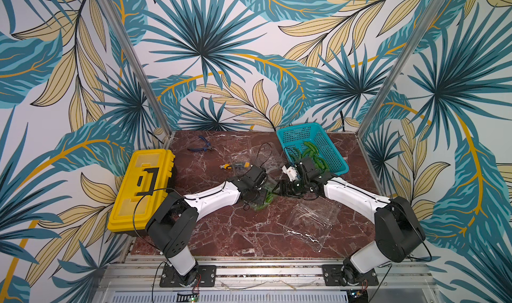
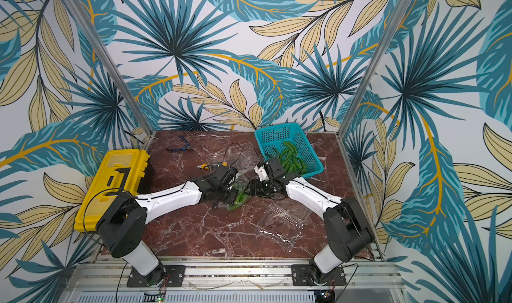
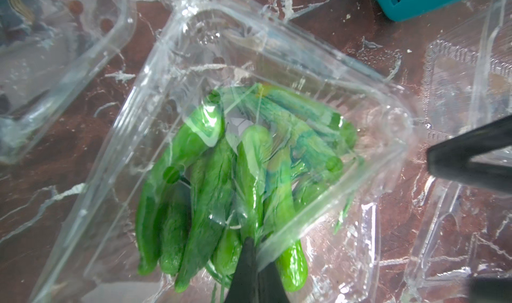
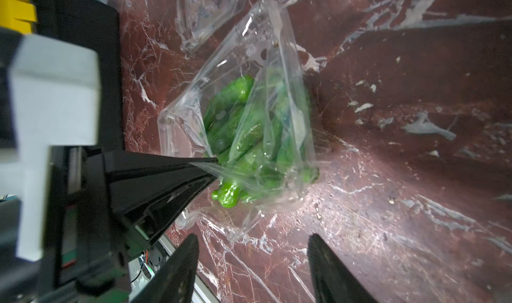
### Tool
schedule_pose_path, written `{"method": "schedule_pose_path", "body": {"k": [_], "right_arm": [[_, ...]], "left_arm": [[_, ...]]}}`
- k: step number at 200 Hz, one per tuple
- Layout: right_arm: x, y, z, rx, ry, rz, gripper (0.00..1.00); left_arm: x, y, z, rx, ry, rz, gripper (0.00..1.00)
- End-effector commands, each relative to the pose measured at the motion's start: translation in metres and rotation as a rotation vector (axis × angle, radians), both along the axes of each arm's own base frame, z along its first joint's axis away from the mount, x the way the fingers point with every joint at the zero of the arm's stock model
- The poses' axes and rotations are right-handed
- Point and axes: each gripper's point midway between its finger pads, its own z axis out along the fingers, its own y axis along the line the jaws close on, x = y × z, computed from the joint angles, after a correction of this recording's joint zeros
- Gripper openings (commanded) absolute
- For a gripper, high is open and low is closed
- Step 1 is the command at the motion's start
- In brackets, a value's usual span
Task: Take small green peppers out of containers
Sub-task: Open the packing box at the center of the board.
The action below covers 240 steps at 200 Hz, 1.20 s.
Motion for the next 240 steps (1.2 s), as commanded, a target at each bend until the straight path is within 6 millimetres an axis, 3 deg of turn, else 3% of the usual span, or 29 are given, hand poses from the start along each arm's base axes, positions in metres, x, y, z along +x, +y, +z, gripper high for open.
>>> {"method": "schedule_pose_path", "body": {"k": [1,24,60,112,136,168,174,192,206,226,240], "right_arm": [[-0.011,0.008,-0.023,-0.015,0.061,0.06,0.64],[-0.01,0.015,-0.038,-0.034,0.109,0.075,0.64],[-0.012,0.002,-0.067,-0.15,0.193,0.045,0.64],[-0.013,-0.028,-0.097,-0.324,0.259,-0.008,0.64],[-0.014,-0.039,-0.105,-0.366,0.282,-0.023,0.64],[-0.007,-0.043,-0.097,-0.364,0.255,-0.027,0.64],[-0.004,-0.041,-0.093,-0.353,0.234,-0.027,0.64],[0.004,-0.034,-0.071,-0.306,0.159,-0.019,0.64],[0.01,-0.035,-0.053,-0.294,0.1,-0.026,0.64],[0.015,-0.043,-0.032,-0.322,0.038,-0.044,0.64],[0.016,-0.047,-0.02,-0.34,0.005,-0.047,0.64]], "left_arm": [[0.001,-0.008,0.004,-0.023,0.019,-0.023,0.0],[0.002,-0.009,0.006,-0.027,0.016,-0.019,0.0],[0.006,-0.011,0.024,-0.084,-0.006,-0.005,0.0],[0.017,0.007,0.063,-0.447,0.008,0.092,0.0],[0.021,0.023,0.074,-0.532,-0.019,0.143,0.0],[0.018,0.024,0.079,-0.553,-0.019,0.129,0.0],[0.018,0.024,0.079,-0.554,-0.02,0.133,0.06],[0.024,0.032,0.083,-0.553,-0.039,0.181,0.4],[0.032,0.043,0.092,-0.55,-0.083,0.242,0.55],[0.04,0.063,0.109,-0.536,-0.172,0.345,0.7],[0.043,0.08,0.123,-0.521,-0.245,0.416,0.73]]}}
